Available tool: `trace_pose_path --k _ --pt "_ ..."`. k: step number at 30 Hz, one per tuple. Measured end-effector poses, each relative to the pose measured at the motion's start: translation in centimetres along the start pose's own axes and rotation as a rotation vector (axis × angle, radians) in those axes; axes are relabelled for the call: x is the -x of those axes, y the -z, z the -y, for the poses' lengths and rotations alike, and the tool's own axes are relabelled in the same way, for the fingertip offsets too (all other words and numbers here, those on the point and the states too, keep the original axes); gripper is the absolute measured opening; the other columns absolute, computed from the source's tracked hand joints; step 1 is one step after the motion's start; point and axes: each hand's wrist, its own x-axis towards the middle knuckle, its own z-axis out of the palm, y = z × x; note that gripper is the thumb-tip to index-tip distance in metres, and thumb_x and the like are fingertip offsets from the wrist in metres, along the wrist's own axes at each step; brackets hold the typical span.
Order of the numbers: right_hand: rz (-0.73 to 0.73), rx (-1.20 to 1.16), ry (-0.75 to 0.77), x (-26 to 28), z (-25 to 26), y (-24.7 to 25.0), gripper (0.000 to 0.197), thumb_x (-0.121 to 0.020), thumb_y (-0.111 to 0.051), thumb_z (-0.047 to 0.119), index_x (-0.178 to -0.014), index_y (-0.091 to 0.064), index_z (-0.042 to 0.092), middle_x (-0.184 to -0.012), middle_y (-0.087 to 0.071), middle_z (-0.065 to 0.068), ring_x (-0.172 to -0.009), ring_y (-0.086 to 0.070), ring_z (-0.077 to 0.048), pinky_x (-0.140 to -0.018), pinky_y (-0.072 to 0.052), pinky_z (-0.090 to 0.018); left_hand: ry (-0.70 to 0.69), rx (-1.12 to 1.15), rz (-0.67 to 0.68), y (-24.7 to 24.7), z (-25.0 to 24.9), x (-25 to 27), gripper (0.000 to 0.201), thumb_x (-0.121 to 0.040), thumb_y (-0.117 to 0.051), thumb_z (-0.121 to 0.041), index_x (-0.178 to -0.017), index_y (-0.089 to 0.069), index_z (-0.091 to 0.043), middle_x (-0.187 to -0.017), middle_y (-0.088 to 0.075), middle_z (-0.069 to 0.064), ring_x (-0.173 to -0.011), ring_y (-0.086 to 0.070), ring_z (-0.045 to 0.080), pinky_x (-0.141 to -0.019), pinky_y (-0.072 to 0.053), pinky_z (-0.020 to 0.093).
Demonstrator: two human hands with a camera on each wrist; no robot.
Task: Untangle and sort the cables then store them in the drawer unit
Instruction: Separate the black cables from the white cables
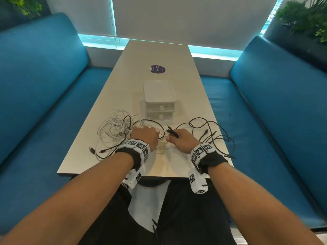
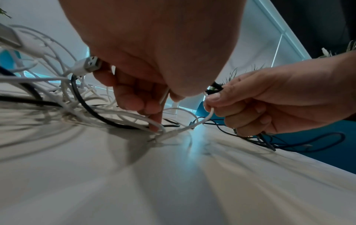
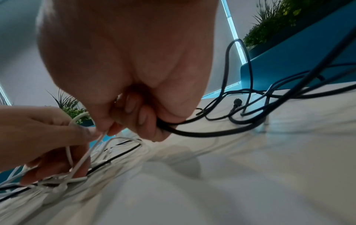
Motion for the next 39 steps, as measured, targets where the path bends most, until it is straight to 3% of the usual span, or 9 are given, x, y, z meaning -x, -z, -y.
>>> trace_pose_path --k 4,7,12,19,24,28,30,34,39 --pt "0.007 0.121 -0.029 -0.3 0.2 -0.3 0.034 -0.096 -0.058 0.035 -0.095 -0.063 0.001 -0.083 -0.063 -0.013 -0.076 -0.058 -0.024 -0.068 -0.042 -0.033 -0.035 -0.007 -0.094 -0.2 0.1 0.0 0.036 -0.097 -0.043 -0.042 -0.116 -0.056 -0.014 -0.122 -0.058 0.010 -0.111 -0.056 0.031 -0.101 -0.038 0.046" --pt "0.006 0.148 -0.064 -0.8 0.1 -0.4 0.032 -0.096 -0.058 0.037 -0.093 -0.065 0.006 -0.081 -0.064 -0.009 -0.076 -0.061 -0.025 -0.064 -0.042 -0.032 -0.228 -0.080 -0.298 -0.1 0.2 0.3 0.057 -0.082 -0.064 -0.028 -0.133 -0.043 -0.012 -0.129 -0.046 0.013 -0.113 -0.048 0.032 -0.096 -0.040 0.042" --pt "-0.010 0.116 -0.084 -1.2 -0.2 0.3 0.034 -0.100 -0.051 0.034 -0.090 -0.066 0.005 -0.076 -0.063 -0.007 -0.071 -0.060 -0.023 -0.064 -0.045 -0.033 -0.695 -0.249 -0.477 -0.6 0.6 0.3 0.046 -0.074 -0.071 -0.008 -0.115 -0.054 -0.017 -0.111 -0.055 0.009 -0.091 -0.054 0.026 -0.079 -0.046 0.040" --pt "0.018 0.107 -0.102 -1.5 -0.1 0.2 0.034 -0.098 -0.052 0.036 -0.088 -0.068 0.007 -0.072 -0.062 -0.006 -0.064 -0.057 -0.020 -0.062 -0.045 -0.033 -0.844 -0.445 -0.378 -0.8 1.0 0.4 0.025 -0.073 -0.082 -0.021 -0.093 -0.070 -0.029 -0.099 -0.058 0.001 -0.084 -0.056 0.022 -0.073 -0.046 0.038" --pt "-0.105 0.037 -0.137 -1.8 -0.2 0.0 0.025 -0.094 -0.052 0.023 -0.073 -0.059 0.011 -0.068 -0.057 -0.004 -0.063 -0.052 -0.021 -0.063 -0.042 -0.034 -0.688 -0.388 -0.380 -0.6 0.7 0.4 0.023 -0.083 -0.074 -0.043 -0.074 -0.070 -0.022 -0.092 -0.059 0.000 -0.086 -0.054 0.023 -0.074 -0.041 0.038" --pt "-0.156 -0.046 -0.187 -1.8 -0.4 0.4 0.031 -0.099 -0.045 0.023 -0.109 -0.071 0.010 -0.102 -0.066 -0.004 -0.094 -0.060 -0.022 -0.080 -0.043 -0.032 -0.458 -0.208 -0.287 -0.3 0.9 0.3 0.033 -0.102 -0.045 -0.041 -0.093 -0.069 -0.020 -0.093 -0.064 0.003 -0.093 -0.059 0.026 -0.089 -0.038 0.040" --pt "-0.168 -0.082 -0.195 -1.6 -0.3 0.6 0.031 -0.101 -0.040 0.020 -0.106 -0.070 0.010 -0.098 -0.061 -0.002 -0.089 -0.056 -0.021 -0.079 -0.042 -0.031 -0.355 -0.130 -0.245 -0.2 0.9 0.1 0.035 -0.105 -0.038 -0.038 -0.092 -0.064 -0.019 -0.087 -0.068 0.003 -0.087 -0.064 0.027 -0.091 -0.039 0.040" --pt "-0.124 -0.206 -0.219 -1.6 -0.1 0.1 0.026 -0.097 -0.040 0.018 -0.086 -0.064 0.016 -0.067 -0.055 0.000 -0.058 -0.051 -0.019 -0.055 -0.042 -0.032 -0.201 -0.014 -0.227 -0.8 1.1 -0.3 0.037 -0.106 -0.033 -0.041 -0.101 -0.058 -0.014 -0.090 -0.067 0.010 -0.084 -0.063 0.033 -0.068 -0.042 0.036" --pt "-0.109 -0.174 -0.087 -1.1 1.2 -0.1 0.036 -0.101 -0.046 0.038 -0.091 -0.072 0.016 -0.073 -0.062 0.003 -0.068 -0.056 -0.013 -0.067 -0.041 -0.030 -0.189 0.052 -0.252 -0.5 -0.2 -0.3 0.036 -0.104 -0.033 -0.047 -0.095 -0.053 -0.018 -0.085 -0.065 0.006 -0.077 -0.061 0.029 -0.061 -0.039 0.034"
